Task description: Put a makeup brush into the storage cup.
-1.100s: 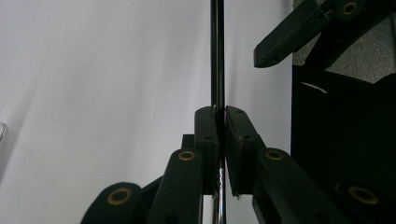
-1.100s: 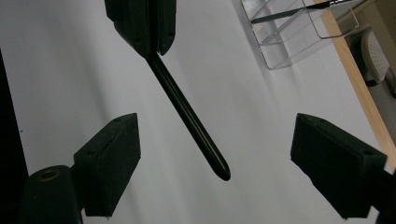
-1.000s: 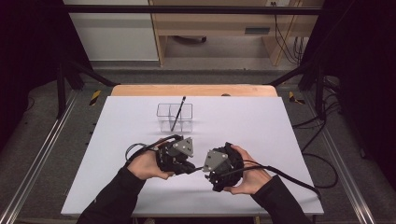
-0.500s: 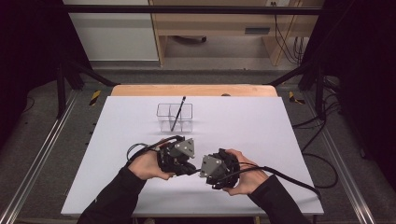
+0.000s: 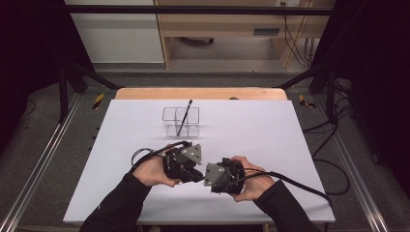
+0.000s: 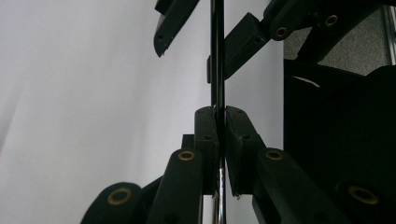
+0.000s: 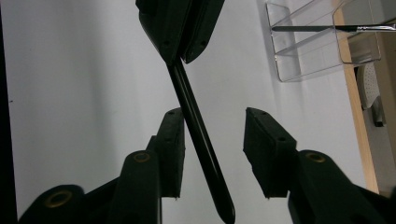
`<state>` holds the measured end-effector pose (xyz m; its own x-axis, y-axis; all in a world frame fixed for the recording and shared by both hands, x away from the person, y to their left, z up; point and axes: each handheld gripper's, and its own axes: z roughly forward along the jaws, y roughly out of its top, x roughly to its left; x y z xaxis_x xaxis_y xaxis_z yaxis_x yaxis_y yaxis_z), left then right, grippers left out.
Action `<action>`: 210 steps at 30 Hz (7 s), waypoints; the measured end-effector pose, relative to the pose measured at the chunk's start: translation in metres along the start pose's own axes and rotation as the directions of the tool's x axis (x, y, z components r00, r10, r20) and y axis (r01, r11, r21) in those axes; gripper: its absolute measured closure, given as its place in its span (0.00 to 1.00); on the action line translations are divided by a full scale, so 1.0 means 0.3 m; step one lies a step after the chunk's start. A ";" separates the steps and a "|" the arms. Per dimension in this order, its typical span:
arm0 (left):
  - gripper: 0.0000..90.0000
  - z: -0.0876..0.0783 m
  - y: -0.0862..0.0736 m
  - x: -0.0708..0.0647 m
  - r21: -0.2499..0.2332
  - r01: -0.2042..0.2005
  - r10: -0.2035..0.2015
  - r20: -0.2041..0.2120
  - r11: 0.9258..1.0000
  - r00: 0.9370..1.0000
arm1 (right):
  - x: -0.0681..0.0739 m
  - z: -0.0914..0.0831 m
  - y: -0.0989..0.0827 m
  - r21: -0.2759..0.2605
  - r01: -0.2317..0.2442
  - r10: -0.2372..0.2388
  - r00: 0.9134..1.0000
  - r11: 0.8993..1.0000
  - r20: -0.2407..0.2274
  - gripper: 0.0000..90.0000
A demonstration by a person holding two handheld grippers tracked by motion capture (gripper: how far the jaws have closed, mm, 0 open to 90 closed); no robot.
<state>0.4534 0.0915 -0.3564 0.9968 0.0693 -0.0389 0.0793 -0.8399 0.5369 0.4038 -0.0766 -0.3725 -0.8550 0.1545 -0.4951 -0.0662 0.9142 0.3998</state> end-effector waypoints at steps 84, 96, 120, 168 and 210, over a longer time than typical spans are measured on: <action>0.26 -0.047 -0.296 0.046 -0.354 0.249 -0.345 -0.238 0.901 0.908 | -0.035 0.064 -0.153 -0.102 -0.292 0.283 0.954 0.951 -0.097 0.93; 0.26 -0.028 -0.330 0.041 -0.426 0.294 -0.421 -0.243 0.856 0.874 | -0.018 0.073 -0.193 -0.179 -0.404 0.395 0.915 0.897 -0.082 0.93; 0.25 0.015 -0.351 0.007 -0.605 0.354 -0.560 -0.189 0.714 0.806 | -0.008 0.084 -0.224 -0.303 -0.596 0.596 0.796 0.744 -0.101 0.93; 0.24 0.066 -0.196 0.021 -0.801 0.380 -0.608 0.024 0.464 0.793 | 0.006 0.090 -0.225 -0.450 -0.669 0.697 0.705 0.591 -0.132 0.93; 0.60 0.126 -0.144 0.037 -0.833 0.445 -0.617 0.167 0.330 0.769 | 0.014 0.093 -0.219 -0.469 -0.674 0.699 0.698 0.571 -0.152 0.93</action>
<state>0.4612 0.1082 -0.4120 0.7188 0.4811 -0.5018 0.4660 0.2022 0.8614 0.4191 -0.1256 -0.4224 -0.7217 0.6903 0.0512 0.2967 0.2417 0.9239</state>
